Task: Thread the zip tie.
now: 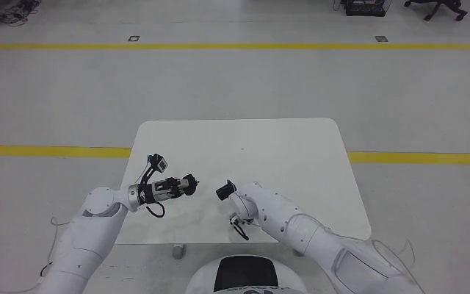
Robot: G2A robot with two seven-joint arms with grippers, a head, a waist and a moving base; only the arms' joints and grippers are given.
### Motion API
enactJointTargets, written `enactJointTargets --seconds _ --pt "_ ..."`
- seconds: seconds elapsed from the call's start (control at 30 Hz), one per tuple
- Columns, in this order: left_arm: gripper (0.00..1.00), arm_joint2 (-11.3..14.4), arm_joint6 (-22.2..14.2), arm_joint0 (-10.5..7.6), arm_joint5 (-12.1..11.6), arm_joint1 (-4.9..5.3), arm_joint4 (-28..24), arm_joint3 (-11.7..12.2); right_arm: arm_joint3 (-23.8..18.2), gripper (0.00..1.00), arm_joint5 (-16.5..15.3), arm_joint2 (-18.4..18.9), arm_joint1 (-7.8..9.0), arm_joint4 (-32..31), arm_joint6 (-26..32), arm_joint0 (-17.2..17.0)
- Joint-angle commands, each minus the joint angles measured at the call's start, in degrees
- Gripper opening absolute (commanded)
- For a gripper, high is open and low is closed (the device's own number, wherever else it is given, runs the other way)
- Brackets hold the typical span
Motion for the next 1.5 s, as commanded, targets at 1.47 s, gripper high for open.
enactJointTargets --seconds 1.47 --pt "0.00 0.41 3.04 1.38 0.00 0.02 2.57 -2.27 -28.70 0.00 -34.66 37.12 14.41 19.89 -15.17 -25.60"
